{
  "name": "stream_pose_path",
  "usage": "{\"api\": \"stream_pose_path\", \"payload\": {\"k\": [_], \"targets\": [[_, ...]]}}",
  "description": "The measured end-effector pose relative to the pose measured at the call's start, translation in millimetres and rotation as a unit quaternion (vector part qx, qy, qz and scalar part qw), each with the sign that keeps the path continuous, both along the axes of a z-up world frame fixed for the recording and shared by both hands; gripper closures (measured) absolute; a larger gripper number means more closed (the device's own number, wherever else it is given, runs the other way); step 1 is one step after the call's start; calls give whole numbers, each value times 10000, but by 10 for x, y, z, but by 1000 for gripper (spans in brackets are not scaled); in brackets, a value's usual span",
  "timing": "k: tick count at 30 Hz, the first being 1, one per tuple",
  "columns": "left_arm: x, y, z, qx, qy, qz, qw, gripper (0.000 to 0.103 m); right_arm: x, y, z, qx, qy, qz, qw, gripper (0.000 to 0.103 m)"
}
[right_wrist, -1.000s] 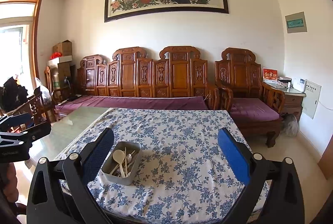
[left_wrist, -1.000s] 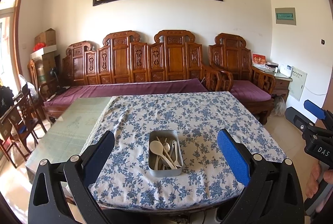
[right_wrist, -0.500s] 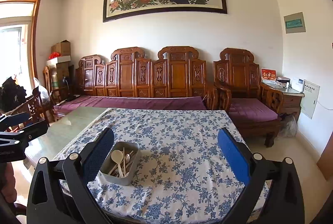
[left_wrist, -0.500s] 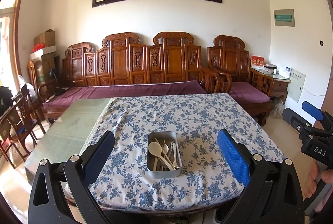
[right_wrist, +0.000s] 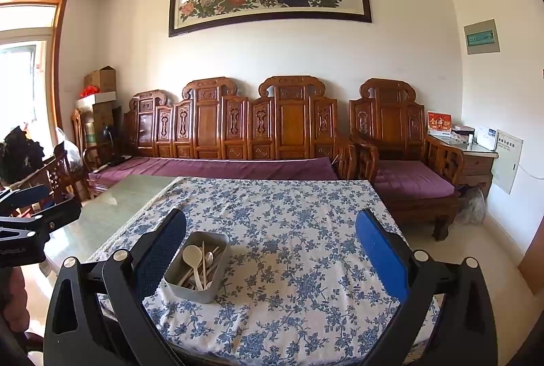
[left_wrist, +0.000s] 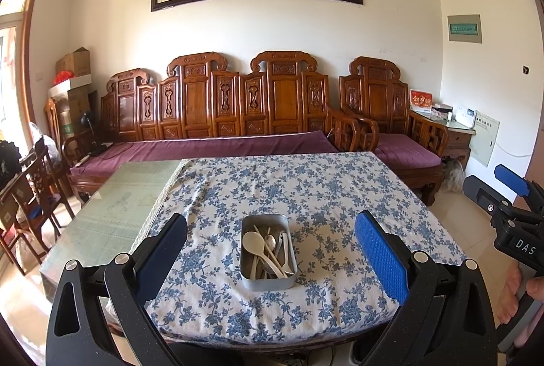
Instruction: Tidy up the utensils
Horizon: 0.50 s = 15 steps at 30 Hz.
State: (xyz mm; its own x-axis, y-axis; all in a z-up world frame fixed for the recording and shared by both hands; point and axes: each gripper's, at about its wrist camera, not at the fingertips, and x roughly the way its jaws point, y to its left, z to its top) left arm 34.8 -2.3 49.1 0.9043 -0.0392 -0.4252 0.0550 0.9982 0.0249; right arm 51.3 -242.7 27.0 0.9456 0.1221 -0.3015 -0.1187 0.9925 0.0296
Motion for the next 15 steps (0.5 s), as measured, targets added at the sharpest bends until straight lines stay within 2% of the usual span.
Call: {"api": "stream_pose_path", "payload": {"k": [15], "targets": [[-18,-4,-29,9,11,-22,10000,8,-6,8,-3,-4,-9,5,10000,3]]}}
